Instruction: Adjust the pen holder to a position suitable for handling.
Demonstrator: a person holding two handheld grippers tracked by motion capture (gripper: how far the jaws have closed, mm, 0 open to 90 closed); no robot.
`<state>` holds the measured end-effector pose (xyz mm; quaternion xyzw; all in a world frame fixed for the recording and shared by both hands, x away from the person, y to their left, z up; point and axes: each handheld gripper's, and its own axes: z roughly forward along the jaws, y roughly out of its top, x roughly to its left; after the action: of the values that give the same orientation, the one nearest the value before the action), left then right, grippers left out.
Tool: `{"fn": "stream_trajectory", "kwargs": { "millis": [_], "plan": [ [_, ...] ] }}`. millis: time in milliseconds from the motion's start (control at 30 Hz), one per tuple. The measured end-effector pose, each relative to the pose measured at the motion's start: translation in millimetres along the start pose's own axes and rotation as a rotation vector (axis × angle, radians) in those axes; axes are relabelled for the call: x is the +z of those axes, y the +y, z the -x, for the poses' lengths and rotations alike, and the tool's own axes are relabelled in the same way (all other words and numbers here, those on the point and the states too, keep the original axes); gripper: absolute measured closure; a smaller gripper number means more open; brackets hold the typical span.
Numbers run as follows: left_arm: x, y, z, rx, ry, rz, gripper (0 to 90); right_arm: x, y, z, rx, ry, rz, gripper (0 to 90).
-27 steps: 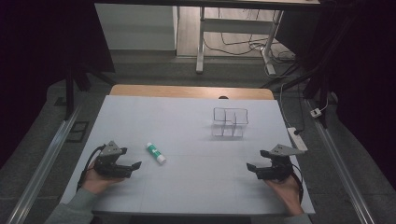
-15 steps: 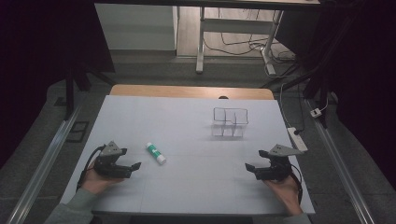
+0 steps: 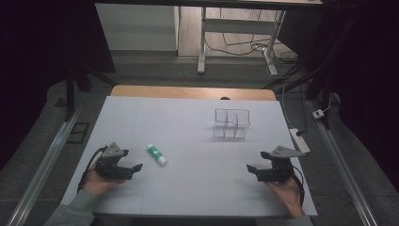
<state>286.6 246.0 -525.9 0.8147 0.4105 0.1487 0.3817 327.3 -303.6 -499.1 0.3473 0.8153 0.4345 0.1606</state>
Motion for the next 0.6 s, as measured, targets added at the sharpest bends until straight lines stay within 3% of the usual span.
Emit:
{"fn": "stream_trajectory", "kwargs": {
  "millis": [600],
  "plan": [
    [1.9, -0.2, 0.5, 0.003, 0.002, -0.013, 16.1, 5.4, 8.0, -1.5, 0.002, -0.023, -0.009, 17.8]
  ]
}}
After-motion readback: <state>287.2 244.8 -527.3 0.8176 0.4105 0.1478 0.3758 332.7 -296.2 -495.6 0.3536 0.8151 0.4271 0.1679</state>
